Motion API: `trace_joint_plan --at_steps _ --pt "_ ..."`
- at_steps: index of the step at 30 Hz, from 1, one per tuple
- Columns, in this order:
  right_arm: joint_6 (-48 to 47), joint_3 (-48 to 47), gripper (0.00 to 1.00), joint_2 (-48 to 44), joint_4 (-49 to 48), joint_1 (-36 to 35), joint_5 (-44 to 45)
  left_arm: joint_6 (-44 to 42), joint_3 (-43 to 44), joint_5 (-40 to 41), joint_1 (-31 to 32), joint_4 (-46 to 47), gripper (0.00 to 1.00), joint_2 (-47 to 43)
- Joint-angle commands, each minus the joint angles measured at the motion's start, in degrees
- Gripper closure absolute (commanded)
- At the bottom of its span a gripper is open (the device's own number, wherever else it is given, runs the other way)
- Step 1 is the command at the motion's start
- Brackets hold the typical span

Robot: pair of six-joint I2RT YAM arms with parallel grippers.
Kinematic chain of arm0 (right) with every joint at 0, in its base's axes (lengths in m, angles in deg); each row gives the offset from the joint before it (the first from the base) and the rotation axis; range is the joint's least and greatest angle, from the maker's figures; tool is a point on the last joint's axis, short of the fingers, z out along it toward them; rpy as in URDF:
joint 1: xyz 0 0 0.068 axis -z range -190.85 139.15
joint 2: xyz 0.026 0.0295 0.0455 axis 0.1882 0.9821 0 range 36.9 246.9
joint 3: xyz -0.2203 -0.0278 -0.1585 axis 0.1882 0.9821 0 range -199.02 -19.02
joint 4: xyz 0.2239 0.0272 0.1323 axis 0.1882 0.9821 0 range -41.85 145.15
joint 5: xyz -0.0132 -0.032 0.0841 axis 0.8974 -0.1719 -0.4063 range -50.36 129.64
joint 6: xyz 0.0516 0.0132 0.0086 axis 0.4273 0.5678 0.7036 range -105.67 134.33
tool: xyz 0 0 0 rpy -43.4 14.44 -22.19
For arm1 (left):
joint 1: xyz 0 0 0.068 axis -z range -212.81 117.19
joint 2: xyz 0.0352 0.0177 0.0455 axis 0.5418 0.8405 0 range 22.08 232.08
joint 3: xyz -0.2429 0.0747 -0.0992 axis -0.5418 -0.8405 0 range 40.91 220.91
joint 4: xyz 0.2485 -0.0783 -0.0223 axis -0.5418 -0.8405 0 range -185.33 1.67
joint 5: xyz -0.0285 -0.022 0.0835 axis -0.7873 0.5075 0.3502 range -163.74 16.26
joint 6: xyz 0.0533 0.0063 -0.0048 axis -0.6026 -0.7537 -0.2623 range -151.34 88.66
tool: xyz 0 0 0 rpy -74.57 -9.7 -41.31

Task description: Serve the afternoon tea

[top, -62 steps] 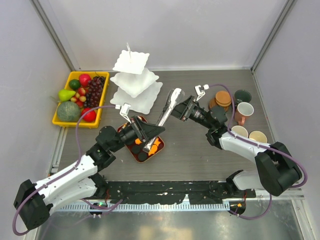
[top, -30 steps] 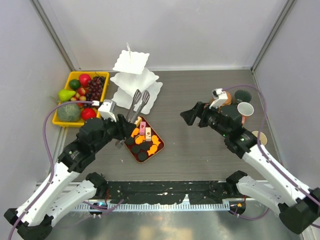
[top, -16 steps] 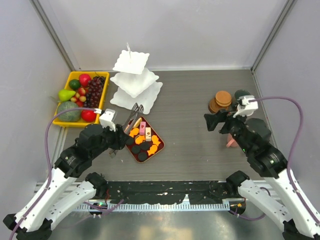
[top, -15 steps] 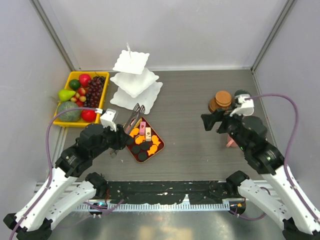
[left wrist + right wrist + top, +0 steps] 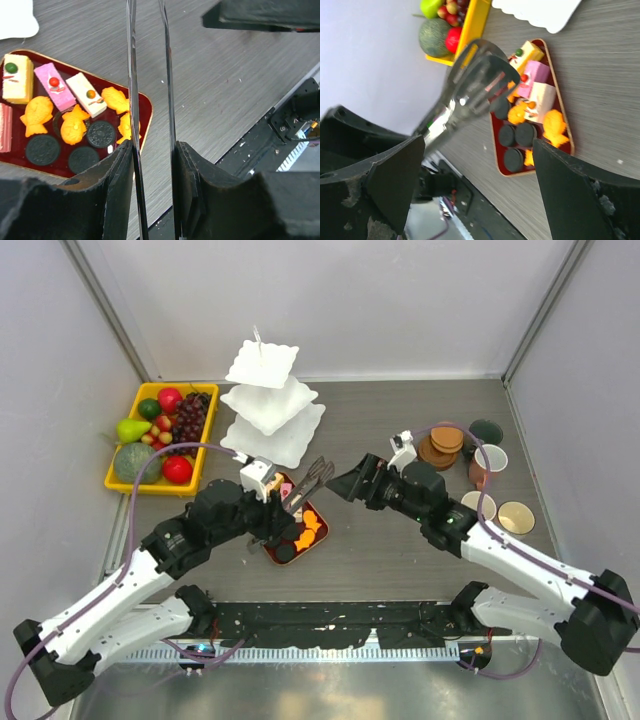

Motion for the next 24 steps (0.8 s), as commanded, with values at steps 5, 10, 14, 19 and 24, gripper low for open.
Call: trace_joint_plan --at_steps 5,10,14,19,24 --pt "14.4 -0.46 0.04 6.93 -19.43 -1.17 3.1 -0.25 1.4 1.32 4.09 7.81 0.58 1.14" --pt "18.17 -0.81 0.04 11.31 -21.99 -1.17 2.58 -0.51 0.69 1.41 5.06 8.51 0.58 1.32" --pt "21.96 0.24 0.0 13.08 -23.65 -1.17 3.36 -1.65 0.52 1.41 6.02 8.78 0.58 1.32" --pt "23.19 0.24 0.11 14.22 -24.37 -1.17 3.28 -4.28 0.61 5.27 7.69 7.03 0.58 1.93" --pt "23.81 0.86 0.21 14.66 -24.98 -1.17 2.58 -6.13 0.87 7.47 8.93 5.53 0.58 2.55"
